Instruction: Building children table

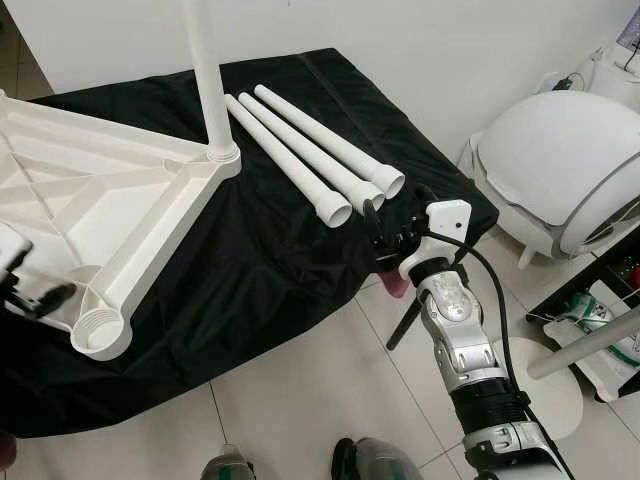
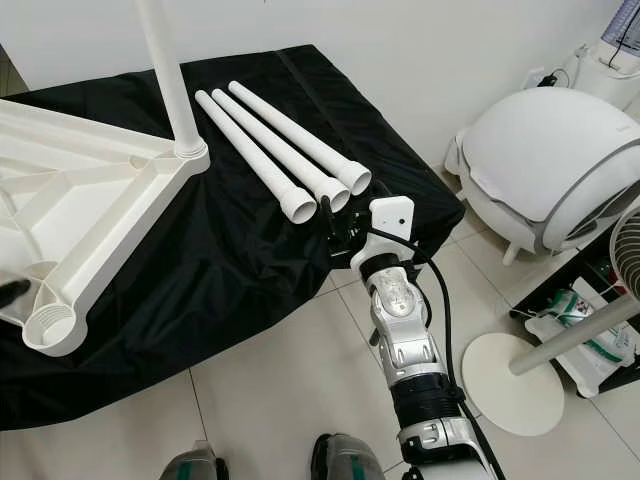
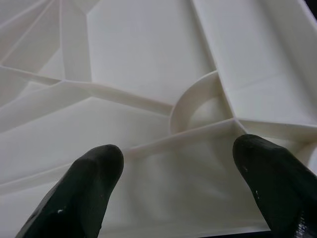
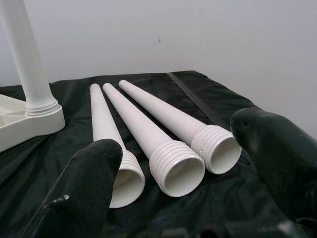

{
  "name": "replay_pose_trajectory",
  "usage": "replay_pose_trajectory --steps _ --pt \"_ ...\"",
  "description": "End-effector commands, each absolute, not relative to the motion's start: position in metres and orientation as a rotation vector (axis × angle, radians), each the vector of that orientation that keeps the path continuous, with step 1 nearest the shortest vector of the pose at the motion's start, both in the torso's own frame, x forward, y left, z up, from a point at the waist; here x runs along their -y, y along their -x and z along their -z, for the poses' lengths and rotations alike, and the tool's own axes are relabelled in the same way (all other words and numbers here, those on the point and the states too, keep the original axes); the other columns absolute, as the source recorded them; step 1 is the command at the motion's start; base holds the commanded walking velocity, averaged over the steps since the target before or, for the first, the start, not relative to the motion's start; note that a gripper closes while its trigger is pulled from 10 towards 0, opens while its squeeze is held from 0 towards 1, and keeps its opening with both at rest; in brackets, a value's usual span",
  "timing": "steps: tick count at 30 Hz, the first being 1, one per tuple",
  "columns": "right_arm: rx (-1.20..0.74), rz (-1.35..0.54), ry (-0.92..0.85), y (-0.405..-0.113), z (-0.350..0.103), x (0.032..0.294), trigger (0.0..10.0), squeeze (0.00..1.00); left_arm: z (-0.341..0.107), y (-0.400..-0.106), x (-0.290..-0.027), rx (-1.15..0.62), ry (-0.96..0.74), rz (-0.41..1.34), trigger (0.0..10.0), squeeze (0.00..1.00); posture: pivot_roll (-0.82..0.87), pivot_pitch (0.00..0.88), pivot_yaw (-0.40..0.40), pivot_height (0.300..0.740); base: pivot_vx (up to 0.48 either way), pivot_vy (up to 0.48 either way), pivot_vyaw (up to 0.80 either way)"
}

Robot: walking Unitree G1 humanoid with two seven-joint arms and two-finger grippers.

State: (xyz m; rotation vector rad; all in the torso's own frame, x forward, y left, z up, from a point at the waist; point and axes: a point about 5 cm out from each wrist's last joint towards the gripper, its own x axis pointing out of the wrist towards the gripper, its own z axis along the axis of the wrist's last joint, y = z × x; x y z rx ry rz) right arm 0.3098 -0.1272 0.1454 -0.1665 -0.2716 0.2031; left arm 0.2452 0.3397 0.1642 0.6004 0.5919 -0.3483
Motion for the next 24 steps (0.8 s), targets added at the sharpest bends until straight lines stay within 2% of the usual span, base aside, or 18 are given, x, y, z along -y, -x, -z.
replay_pose_trajectory --steps 1,3,7,9,13,16,24 --pt "0.266 -0.210 0.169 -0.311 -0.144 0.128 10.0 0.00 -0.158 -0.246 -0.328 -0.609 -0.625 0.412 10.0 0.00 0.02 0.035 -0.012 0.740 0.000 0.000 0.00" --pt "0.268 -0.209 0.167 -0.311 -0.145 0.127 10.0 0.00 -0.149 -0.248 -0.312 -0.618 -0.634 0.474 10.0 0.00 0.02 0.033 -0.012 0.740 0.000 0.000 0.00" --pt "0.270 -0.208 0.166 -0.312 -0.146 0.127 10.0 0.00 -0.141 -0.252 -0.296 -0.609 -0.627 0.530 10.0 0.00 0.01 0.031 -0.011 0.740 0.000 0.000 0.00" --pt "0.271 -0.204 0.166 -0.312 -0.147 0.128 10.0 0.00 -0.134 -0.258 -0.274 -0.575 -0.612 0.603 10.0 0.00 0.01 0.032 -0.009 0.740 0.000 0.000 0.00" --pt "0.271 -0.201 0.167 -0.312 -0.147 0.128 10.0 0.00 -0.130 -0.266 -0.256 -0.537 -0.589 0.636 10.0 0.00 0.00 0.031 -0.007 0.740 0.000 0.000 0.00" --pt "0.271 -0.201 0.167 -0.311 -0.147 0.128 10.0 0.00 -0.129 -0.269 -0.251 -0.528 -0.578 0.636 10.0 0.00 0.00 0.031 -0.006 0.740 0.000 0.000 0.00" --pt "0.267 -0.193 0.171 -0.307 -0.145 0.129 10.0 0.00 -0.124 -0.290 -0.213 -0.467 -0.514 0.640 10.0 0.00 -0.02 0.033 0.004 0.740 0.000 0.000 0.00"
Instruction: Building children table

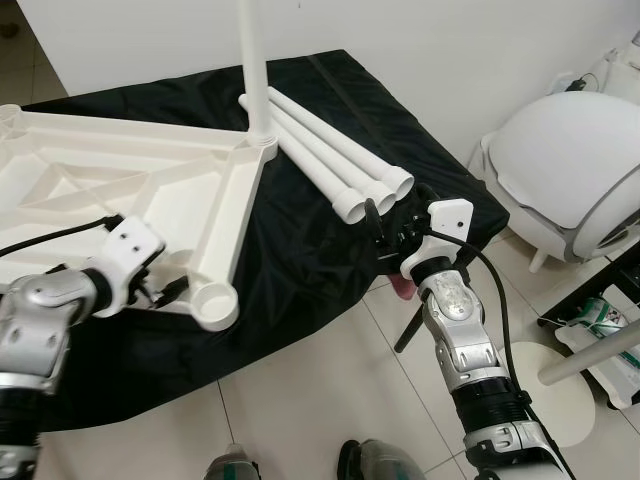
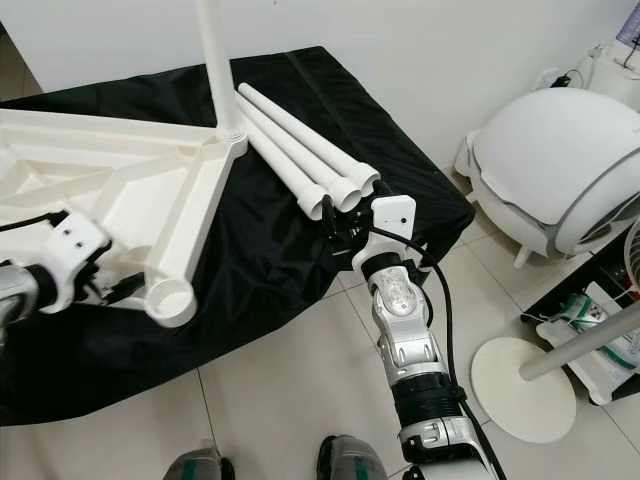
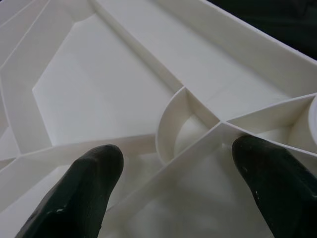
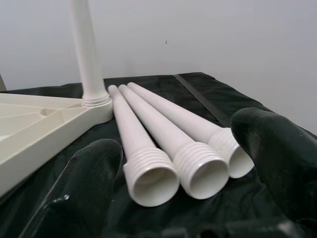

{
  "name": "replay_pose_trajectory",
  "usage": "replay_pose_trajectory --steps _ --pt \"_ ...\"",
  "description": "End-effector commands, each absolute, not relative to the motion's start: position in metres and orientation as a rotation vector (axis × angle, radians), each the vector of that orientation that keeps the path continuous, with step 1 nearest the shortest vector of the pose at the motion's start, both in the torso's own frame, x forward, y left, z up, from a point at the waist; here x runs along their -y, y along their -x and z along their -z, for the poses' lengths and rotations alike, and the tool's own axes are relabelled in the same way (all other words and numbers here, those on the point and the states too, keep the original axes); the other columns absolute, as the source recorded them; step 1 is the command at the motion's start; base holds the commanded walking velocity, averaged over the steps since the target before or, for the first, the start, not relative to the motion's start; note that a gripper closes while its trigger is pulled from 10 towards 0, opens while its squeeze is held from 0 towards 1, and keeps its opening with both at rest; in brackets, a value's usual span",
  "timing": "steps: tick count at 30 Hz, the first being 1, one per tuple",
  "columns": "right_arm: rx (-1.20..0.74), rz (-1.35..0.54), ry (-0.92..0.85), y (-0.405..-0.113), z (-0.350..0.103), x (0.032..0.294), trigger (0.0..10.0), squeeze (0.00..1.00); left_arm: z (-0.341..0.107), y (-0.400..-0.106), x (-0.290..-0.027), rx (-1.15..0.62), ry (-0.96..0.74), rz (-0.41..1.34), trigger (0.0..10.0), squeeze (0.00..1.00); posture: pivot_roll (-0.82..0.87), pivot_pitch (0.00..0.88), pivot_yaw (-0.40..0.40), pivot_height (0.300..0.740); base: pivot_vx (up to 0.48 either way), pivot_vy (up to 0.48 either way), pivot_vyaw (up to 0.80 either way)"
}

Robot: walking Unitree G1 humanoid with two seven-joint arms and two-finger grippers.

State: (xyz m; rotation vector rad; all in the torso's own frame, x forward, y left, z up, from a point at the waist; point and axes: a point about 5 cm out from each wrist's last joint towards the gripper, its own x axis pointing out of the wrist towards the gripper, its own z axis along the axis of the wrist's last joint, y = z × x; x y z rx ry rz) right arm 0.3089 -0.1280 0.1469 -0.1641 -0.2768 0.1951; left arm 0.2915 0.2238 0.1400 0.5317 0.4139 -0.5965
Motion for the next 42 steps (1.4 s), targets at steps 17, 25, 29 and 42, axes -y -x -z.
replay_pose_trajectory --steps 17,25,29,42 --pt "0.259 -0.188 0.175 -0.300 -0.142 0.128 10.0 0.00 -0.110 -0.304 -0.224 -0.635 -0.450 0.611 10.0 0.00 -0.04 0.034 0.032 0.740 0.000 0.000 0.00" --pt "0.259 -0.192 0.181 -0.299 -0.142 0.127 10.0 0.00 -0.109 -0.316 -0.237 -0.736 -0.463 0.547 10.0 0.00 -0.04 0.034 0.038 0.740 0.000 0.000 0.00" --pt "0.259 -0.193 0.183 -0.298 -0.142 0.126 10.0 0.00 -0.112 -0.321 -0.243 -0.747 -0.468 0.511 8.0 0.00 -0.04 0.039 0.043 0.740 0.000 0.000 0.00" --pt "0.256 -0.182 0.186 -0.297 -0.141 0.126 10.0 0.00 -0.131 -0.334 -0.255 -0.701 -0.421 0.409 0.0 0.00 -0.04 0.054 0.043 0.740 0.000 0.000 0.00"
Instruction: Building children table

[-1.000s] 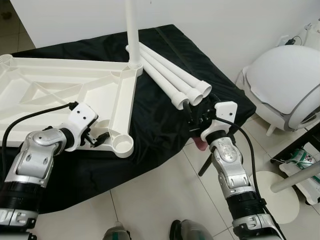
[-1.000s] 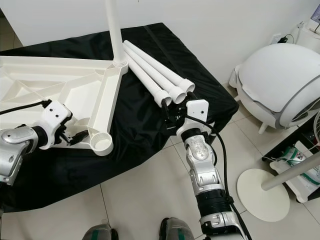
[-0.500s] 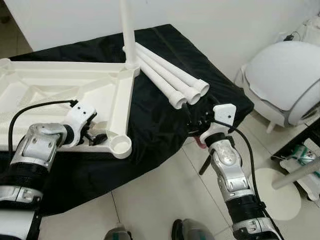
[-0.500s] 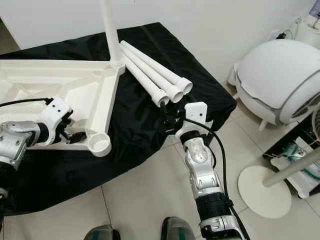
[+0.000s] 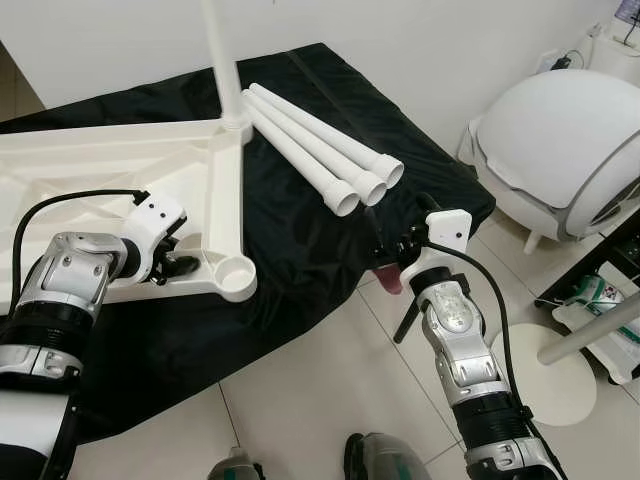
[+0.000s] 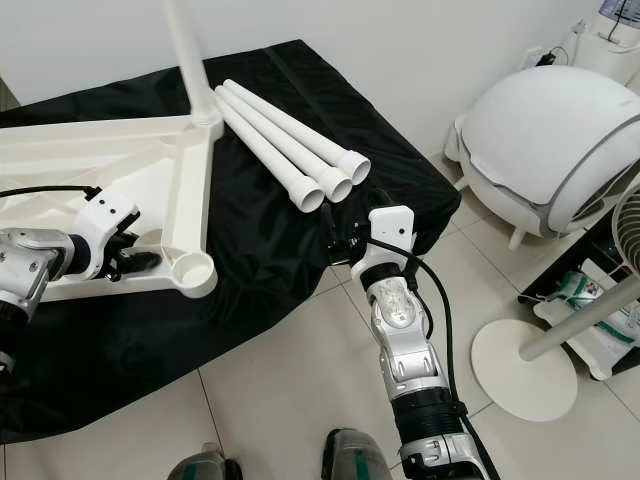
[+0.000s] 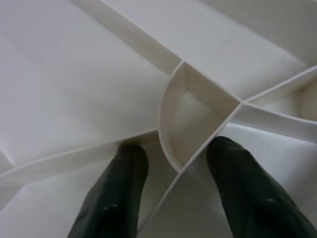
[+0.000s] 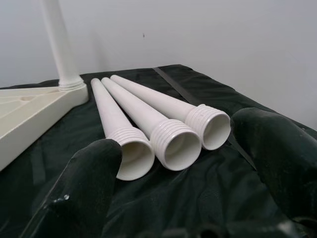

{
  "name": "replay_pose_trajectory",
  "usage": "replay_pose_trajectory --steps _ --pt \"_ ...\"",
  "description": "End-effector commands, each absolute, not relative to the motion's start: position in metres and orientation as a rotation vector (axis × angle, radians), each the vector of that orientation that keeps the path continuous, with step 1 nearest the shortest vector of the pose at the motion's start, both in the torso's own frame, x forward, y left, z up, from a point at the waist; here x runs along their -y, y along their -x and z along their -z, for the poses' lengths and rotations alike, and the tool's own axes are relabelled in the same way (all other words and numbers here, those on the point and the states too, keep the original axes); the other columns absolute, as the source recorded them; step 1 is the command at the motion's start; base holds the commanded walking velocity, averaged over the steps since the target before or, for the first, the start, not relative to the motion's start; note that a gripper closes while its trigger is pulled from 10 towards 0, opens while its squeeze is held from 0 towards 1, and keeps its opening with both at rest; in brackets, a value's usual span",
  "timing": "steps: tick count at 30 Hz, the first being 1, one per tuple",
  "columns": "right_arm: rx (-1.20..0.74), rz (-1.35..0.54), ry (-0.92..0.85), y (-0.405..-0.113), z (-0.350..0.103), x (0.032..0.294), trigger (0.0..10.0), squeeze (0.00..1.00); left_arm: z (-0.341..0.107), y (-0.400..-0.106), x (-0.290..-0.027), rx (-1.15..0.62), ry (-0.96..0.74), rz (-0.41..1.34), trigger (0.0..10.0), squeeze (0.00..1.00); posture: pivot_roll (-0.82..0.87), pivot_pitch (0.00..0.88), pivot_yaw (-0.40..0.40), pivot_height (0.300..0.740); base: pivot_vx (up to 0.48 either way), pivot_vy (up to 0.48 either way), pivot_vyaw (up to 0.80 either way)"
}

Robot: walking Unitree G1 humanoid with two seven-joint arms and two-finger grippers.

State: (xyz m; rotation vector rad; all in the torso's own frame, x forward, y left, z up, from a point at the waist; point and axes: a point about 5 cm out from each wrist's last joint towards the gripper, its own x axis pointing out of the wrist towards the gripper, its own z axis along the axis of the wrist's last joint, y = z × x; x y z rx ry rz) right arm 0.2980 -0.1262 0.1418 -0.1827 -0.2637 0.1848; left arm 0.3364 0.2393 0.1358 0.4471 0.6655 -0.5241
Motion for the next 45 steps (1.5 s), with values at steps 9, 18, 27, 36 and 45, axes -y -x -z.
replay_pose_trajectory --steps 9,18,27,36,45 --pt "0.255 -0.182 0.188 -0.297 -0.142 0.126 10.0 0.00 -0.136 -0.338 -0.250 -0.672 -0.396 0.389 0.0 0.00 -0.03 0.061 0.037 0.740 0.000 0.000 0.00" --pt "0.255 -0.181 0.191 -0.299 -0.143 0.127 10.0 0.00 -0.138 -0.336 -0.217 -0.611 -0.375 0.511 1.1 0.00 -0.03 0.071 0.028 0.740 0.000 0.000 0.00" --pt "0.259 -0.195 0.194 -0.301 -0.144 0.122 10.0 0.00 -0.140 -0.332 -0.169 -0.426 -0.363 0.668 10.0 1.00 -0.02 0.066 0.020 0.740 0.000 0.000 0.00" --pt "0.261 -0.196 0.194 -0.302 -0.145 0.120 10.0 0.00 -0.175 -0.346 -0.183 -0.258 -0.403 0.574 10.0 0.00 -0.02 0.061 0.018 0.740 0.000 0.000 0.00" --pt "0.267 -0.208 0.186 -0.302 -0.145 0.119 10.0 0.00 -0.203 -0.343 -0.198 -0.162 -0.451 0.597 10.0 0.00 -0.01 0.061 0.016 0.740 0.000 0.000 0.00"
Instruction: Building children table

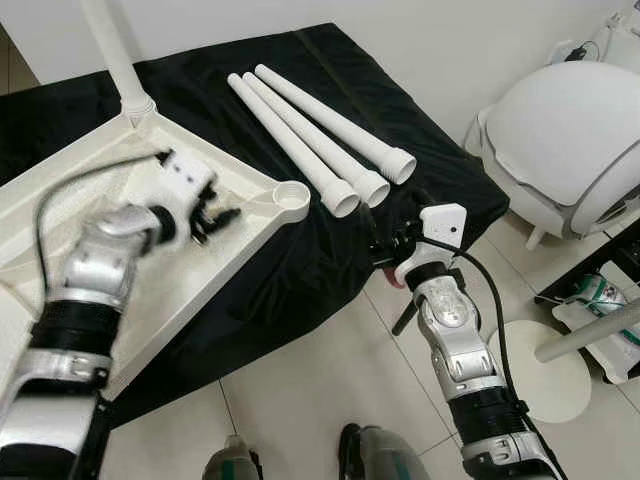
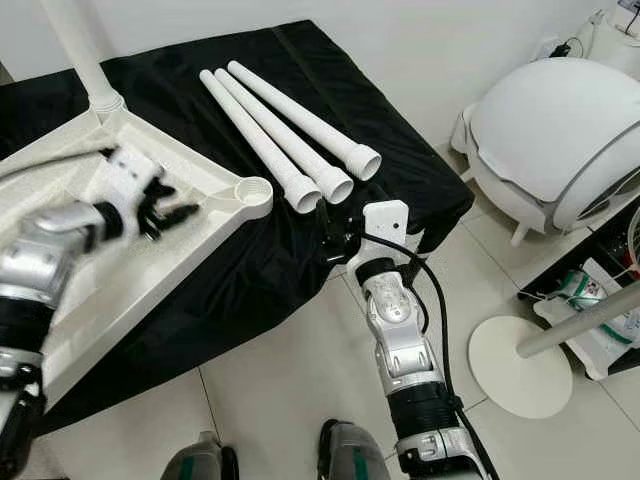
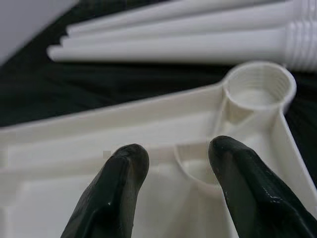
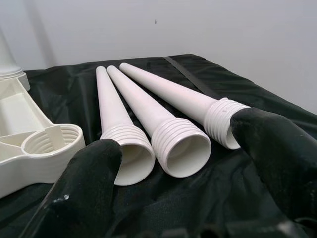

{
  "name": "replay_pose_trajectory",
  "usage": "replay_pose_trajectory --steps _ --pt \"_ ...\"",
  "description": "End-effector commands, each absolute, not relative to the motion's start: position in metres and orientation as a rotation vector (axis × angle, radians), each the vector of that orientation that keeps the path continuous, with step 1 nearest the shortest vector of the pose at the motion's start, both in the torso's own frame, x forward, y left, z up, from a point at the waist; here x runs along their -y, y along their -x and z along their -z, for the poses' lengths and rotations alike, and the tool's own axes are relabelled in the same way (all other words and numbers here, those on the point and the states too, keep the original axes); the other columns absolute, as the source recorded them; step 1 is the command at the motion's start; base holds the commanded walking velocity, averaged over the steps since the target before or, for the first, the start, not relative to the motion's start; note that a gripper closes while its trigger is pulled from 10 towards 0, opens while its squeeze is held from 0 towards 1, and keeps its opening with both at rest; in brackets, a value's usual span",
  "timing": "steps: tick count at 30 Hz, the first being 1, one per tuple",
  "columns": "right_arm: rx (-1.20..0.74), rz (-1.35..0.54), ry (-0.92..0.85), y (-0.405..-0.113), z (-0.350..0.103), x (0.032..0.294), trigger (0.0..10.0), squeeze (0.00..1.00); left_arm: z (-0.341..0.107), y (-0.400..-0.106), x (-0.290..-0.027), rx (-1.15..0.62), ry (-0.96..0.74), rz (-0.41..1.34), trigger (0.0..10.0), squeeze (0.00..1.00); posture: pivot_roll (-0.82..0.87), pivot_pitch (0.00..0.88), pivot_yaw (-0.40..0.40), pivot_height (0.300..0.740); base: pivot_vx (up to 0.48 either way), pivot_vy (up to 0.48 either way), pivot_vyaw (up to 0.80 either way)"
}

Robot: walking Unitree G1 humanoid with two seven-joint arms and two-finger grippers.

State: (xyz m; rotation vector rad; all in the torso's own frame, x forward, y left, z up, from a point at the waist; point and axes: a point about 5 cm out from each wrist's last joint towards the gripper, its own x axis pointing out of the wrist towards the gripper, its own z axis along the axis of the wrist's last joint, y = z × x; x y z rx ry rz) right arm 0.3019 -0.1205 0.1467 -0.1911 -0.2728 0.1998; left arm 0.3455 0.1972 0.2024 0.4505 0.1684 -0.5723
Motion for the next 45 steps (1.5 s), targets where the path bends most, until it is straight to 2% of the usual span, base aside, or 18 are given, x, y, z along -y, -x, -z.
replay_pose_trajectory --steps 1,3,4,7,9,10,12,14,16,18,25,34,40,45 --pt "0.267 -0.208 0.186 -0.302 -0.145 0.119 10.0 0.00 -0.203 -0.343 -0.198 -0.162 -0.451 0.597 10.0 0.00 -0.01 0.061 0.016 0.740 0.000 0.000 0.00" --pt "0.268 -0.214 0.183 -0.303 -0.146 0.118 10.0 0.00 -0.212 -0.340 -0.202 -0.142 -0.458 0.624 10.0 0.00 -0.01 0.059 0.012 0.740 0.000 0.000 0.00" --pt "0.271 -0.229 0.173 -0.303 -0.146 0.116 10.0 0.00 -0.225 -0.339 -0.212 -0.095 -0.377 0.589 10.0 0.00 0.00 0.057 0.008 0.740 0.000 0.000 0.00" --pt "0.272 -0.232 0.171 -0.304 -0.146 0.115 10.0 0.00 -0.228 -0.340 -0.215 -0.077 -0.337 0.561 10.0 0.00 0.00 0.055 0.007 0.740 0.000 0.000 0.00" --pt "0.273 -0.230 0.157 -0.306 -0.147 0.115 10.0 0.00 -0.228 -0.344 -0.215 -0.019 -0.213 0.453 10.0 0.00 0.01 0.052 0.004 0.740 0.000 0.000 0.00" --pt "0.273 -0.230 0.157 -0.306 -0.147 0.115 10.0 0.00 -0.228 -0.344 -0.215 -0.019 -0.213 0.453 10.0 0.00 0.01 0.052 0.004 0.740 0.000 0.000 0.00" --pt "0.272 -0.226 0.146 -0.306 -0.146 0.115 10.0 0.00 -0.226 -0.345 -0.213 0.002 -0.166 0.419 10.0 0.00 0.01 0.053 0.002 0.740 0.000 0.000 0.00" --pt "0.282 -0.206 0.130 -0.310 -0.148 0.117 10.0 0.00 -0.218 -0.343 -0.206 0.129 -0.106 0.284 10.0 0.00 0.00 0.050 -0.005 0.740 0.000 0.000 0.00" --pt "0.282 -0.206 0.130 -0.310 -0.148 0.117 10.0 0.00 -0.218 -0.343 -0.206 0.129 -0.106 0.284 10.0 0.00 0.00 0.050 -0.005 0.740 0.000 0.000 0.00" --pt "0.284 -0.181 0.104 -0.314 -0.149 0.121 10.0 0.00 -0.207 -0.340 -0.201 0.208 -0.038 0.182 10.0 0.00 0.00 0.047 -0.011 0.740 0.000 0.000 0.00" --pt "0.265 -0.147 0.065 -0.318 -0.148 0.127 10.0 0.00 -0.183 -0.336 -0.207 0.200 0.151 0.033 10.0 0.00 -0.03 0.039 -0.001 0.740 0.000 0.000 0.00" --pt "0.240 -0.121 0.060 -0.312 -0.138 0.139 10.0 0.00 -0.154 -0.312 -0.198 0.198 0.140 -0.092 10.0 0.00 -0.04 0.005 0.004 0.740 0.000 0.000 0.00" --pt "0.216 -0.127 0.138 -0.305 -0.124 0.149 10.0 0.00 -0.146 -0.296 -0.195 0.228 0.159 -0.095 10.0 0.00 -0.02 0.000 0.001 0.740 0.000 0.000 0.00" --pt "0.215 -0.151 0.132 -0.296 -0.121 0.143 10.0 0.00 -0.140 -0.283 -0.185 0.228 0.096 -0.048 10.0 0.00 -0.01 0.002 -0.007 0.740 0.000 0.000 0.00"
